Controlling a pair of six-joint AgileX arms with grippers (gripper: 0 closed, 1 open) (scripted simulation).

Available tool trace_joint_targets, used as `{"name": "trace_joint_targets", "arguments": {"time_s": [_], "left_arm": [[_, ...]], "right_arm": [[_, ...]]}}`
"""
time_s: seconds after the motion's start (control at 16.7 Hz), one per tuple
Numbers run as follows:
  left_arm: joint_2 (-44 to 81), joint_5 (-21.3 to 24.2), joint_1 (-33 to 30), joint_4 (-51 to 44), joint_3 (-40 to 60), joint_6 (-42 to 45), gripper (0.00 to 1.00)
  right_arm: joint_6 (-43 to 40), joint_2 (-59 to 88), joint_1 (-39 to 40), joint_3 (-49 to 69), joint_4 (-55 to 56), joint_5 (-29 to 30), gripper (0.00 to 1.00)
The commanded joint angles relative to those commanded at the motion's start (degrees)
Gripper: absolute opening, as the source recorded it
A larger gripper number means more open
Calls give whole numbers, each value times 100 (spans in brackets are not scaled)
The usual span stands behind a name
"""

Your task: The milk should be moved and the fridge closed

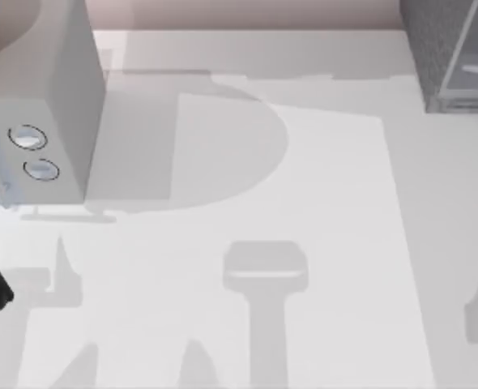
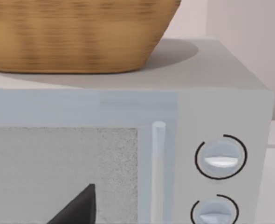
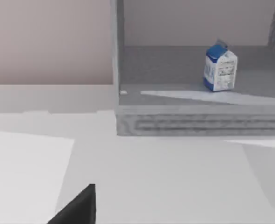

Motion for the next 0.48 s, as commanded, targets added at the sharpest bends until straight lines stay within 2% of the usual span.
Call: {"name": "trace_joint_targets", "arguments": {"time_s": [0.48], "left_arm": [[0, 0, 0, 0, 0, 0, 100]], "right_arm": [[-51, -2018, 15, 1658, -3857, 15, 100]]}}
